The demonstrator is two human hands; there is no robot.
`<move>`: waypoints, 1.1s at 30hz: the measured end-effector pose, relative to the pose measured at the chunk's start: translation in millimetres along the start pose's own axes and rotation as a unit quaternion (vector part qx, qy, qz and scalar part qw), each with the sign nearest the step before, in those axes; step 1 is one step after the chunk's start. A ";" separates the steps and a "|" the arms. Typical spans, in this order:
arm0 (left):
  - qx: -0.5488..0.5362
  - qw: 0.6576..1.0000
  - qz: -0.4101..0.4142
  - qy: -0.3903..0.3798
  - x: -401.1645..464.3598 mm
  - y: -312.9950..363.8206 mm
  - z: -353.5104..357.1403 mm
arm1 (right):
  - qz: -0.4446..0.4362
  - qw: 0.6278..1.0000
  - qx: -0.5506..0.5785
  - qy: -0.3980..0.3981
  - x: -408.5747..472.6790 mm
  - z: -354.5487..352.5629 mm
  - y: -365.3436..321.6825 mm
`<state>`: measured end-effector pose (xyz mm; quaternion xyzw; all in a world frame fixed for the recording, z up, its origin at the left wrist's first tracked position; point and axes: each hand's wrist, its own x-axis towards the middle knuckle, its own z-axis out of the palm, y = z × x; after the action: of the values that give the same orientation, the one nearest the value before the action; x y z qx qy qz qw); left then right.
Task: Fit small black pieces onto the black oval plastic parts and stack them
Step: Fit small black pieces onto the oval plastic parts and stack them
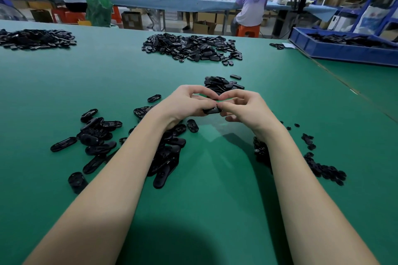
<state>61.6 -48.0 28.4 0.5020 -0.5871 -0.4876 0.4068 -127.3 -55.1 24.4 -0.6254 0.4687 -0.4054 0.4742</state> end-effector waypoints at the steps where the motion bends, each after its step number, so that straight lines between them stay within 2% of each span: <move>1: -0.018 1.000 0.001 0.000 -0.3 -0.1 2.1 | 0.000 1.000 0.004 0.003 0.1 -1.7 -0.5; 5: -0.051 0.998 -0.023 0.019 2.3 -2.7 12.0 | 0.010 0.999 -0.030 0.042 2.0 -13.2 -3.1; 7: -0.053 0.997 -0.037 0.035 4.0 -3.2 15.9 | 0.014 0.994 -0.087 0.069 3.4 -22.8 -2.9; 11: -0.134 0.989 -0.053 0.043 4.3 -2.5 23.4 | 0.040 0.976 -0.190 0.096 5.2 -45.4 0.1; 15: -0.138 0.987 -0.056 0.059 4.6 -0.8 29.4 | 0.089 0.939 -0.310 0.123 2.4 -61.1 5.1; 19: -0.098 0.990 -0.051 0.093 5.0 -0.6 33.5 | 0.128 0.898 -0.407 0.110 -3.4 -64.1 13.4; 24: -0.111 0.984 -0.049 0.131 4.4 -2.1 34.1 | 0.141 0.894 -0.419 0.078 -6.3 -63.4 11.4; 30: -0.118 0.984 -0.048 0.124 2.9 -1.8 35.2 | 0.128 0.887 -0.435 0.088 -6.0 -60.4 12.9; 33: -0.119 0.984 -0.047 0.125 3.3 -3.3 35.7 | 0.102 0.908 -0.391 0.108 -5.0 -59.0 14.6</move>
<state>27.1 -45.4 18.2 0.5341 -0.4453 -0.5057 0.5107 -187.5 -64.4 22.9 -0.6621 0.6991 -0.2041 0.1767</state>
